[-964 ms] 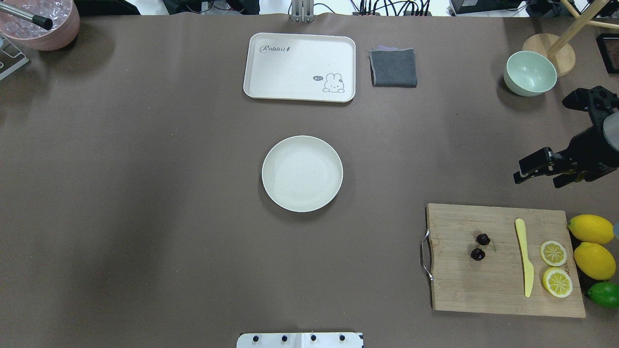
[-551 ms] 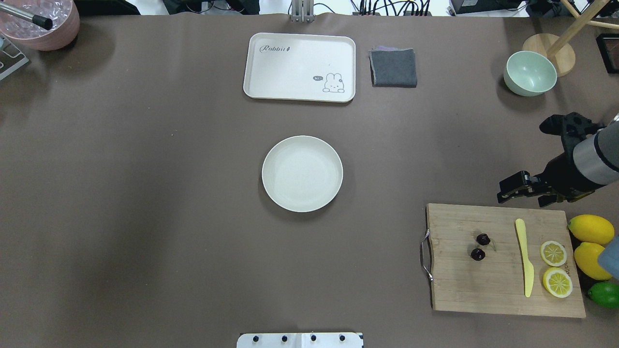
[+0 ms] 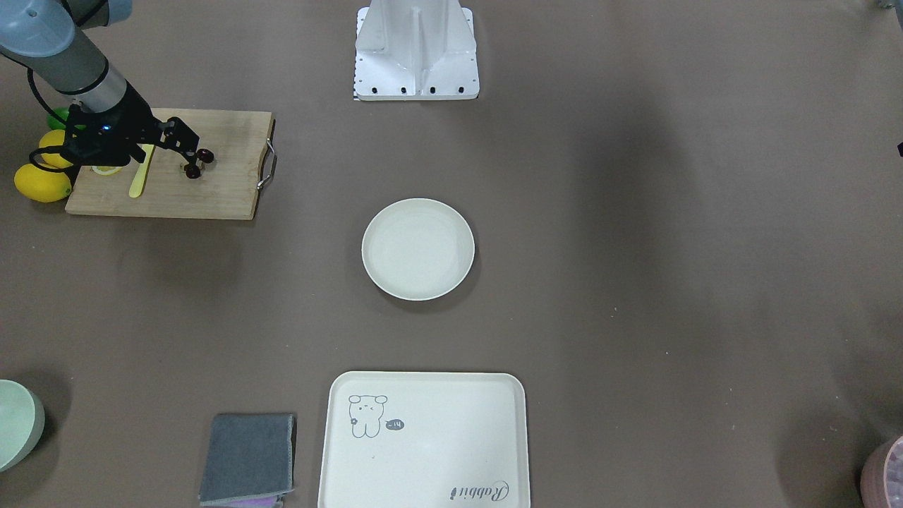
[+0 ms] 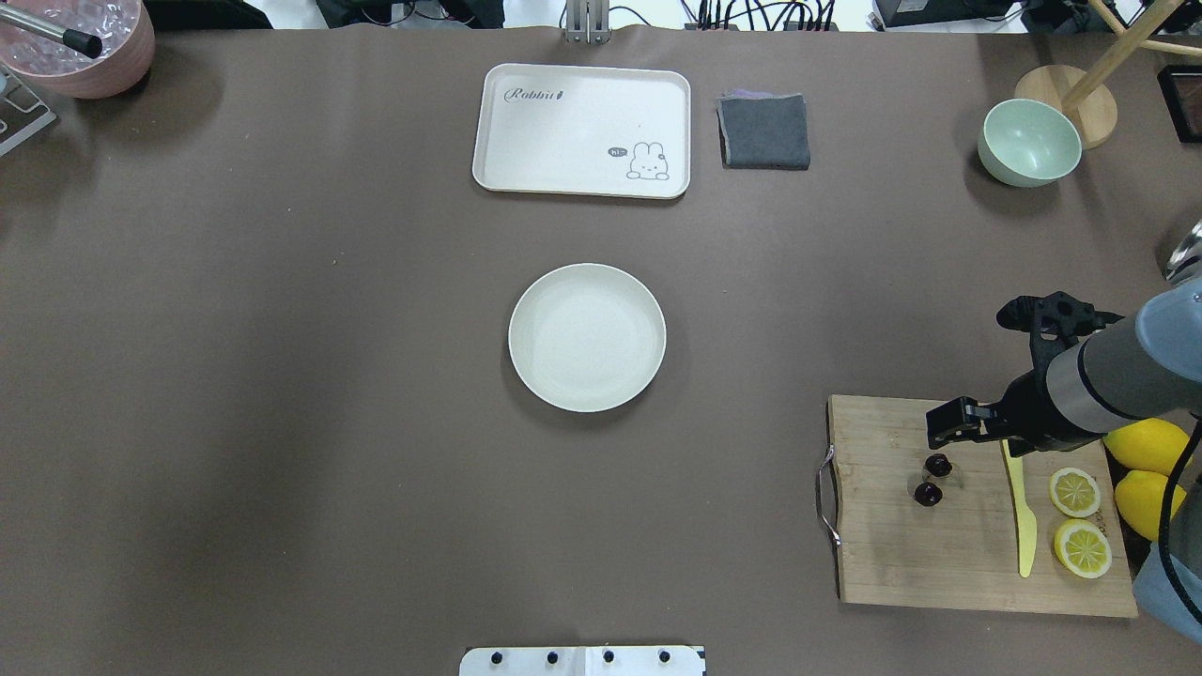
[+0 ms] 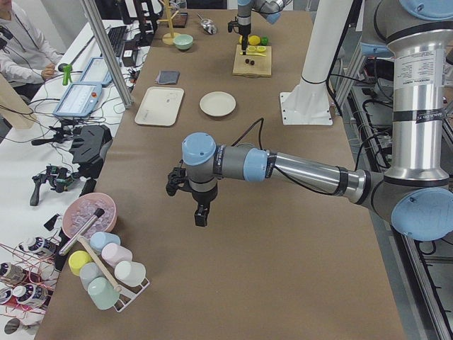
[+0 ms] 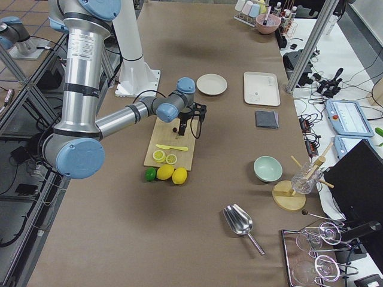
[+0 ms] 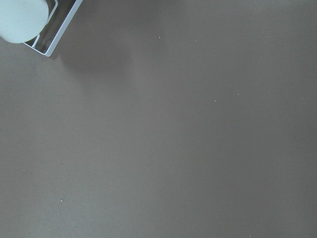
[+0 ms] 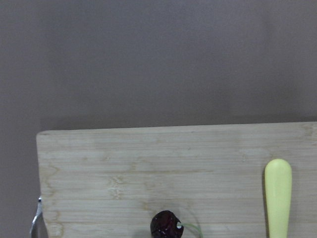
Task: Place red cherry on plate
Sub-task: 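Lower the right gripper and pinch one dark red cherry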
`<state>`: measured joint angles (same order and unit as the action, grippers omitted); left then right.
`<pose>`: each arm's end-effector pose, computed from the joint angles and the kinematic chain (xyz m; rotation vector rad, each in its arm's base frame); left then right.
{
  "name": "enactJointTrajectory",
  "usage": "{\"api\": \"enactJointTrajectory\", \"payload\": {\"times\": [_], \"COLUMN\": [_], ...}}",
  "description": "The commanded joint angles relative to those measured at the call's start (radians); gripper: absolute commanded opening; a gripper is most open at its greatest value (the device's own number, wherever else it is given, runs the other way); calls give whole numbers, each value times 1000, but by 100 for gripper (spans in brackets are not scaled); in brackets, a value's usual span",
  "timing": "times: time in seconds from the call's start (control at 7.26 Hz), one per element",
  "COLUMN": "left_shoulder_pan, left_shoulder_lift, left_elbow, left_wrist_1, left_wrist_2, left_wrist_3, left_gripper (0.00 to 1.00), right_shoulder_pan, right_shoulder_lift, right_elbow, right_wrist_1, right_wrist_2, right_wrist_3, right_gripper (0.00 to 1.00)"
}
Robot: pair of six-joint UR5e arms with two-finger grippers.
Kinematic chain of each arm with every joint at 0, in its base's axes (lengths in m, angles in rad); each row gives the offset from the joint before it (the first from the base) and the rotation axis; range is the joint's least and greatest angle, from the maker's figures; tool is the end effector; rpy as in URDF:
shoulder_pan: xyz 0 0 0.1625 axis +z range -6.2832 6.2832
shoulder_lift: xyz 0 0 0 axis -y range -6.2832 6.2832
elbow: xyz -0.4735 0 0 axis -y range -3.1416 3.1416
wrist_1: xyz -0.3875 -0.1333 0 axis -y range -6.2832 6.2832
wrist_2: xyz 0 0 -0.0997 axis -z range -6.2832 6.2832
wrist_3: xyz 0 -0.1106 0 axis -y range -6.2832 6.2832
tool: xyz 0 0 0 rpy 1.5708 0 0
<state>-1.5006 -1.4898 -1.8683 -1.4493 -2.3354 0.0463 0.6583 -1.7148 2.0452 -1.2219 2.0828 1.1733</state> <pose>-0.0252 -0.4498 0.6212 0.0813 0.7657 0.1470 -0.2971 -0.3298 0.5178 -0.0904 -0.8207 0.0720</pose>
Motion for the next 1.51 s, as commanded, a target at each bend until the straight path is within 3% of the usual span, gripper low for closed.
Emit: {"api": "enactJointTrajectory", "payload": {"times": [0.0, 0.28, 0.41, 0.83, 1.1, 1.24, 1.38], "left_shoulder_pan": [-1, -1, -1, 2, 0, 0, 2], "left_shoulder_lift": [0, 0, 0, 14, 14, 14, 14], "left_elbow": [1, 0, 1, 4, 5, 5, 6], "left_wrist_1": [-2, -2, -3, -25, -26, -26, -26], "left_wrist_2": [1, 1, 2, 2, 2, 2, 2], "left_wrist_3": [1, 4, 6, 6, 7, 7, 7], "left_gripper": [99, 99, 99, 99, 99, 99, 99], "right_shoulder_pan": [-81, -97, -97, -97, -97, -95, -91], "right_shoulder_lift": [1, 3, 6, 11, 11, 12, 21], "right_elbow": [-40, -76, -77, -76, -73, -66, -54], "right_wrist_1": [37, 127, 127, 128, 128, 128, 128], "right_wrist_2": [-91, -107, -107, -102, -107, -107, -102], "right_wrist_3": [31, 69, 69, 69, 69, 69, 69], "right_gripper": [100, 95, 87, 50, 15, 2, 0]}}
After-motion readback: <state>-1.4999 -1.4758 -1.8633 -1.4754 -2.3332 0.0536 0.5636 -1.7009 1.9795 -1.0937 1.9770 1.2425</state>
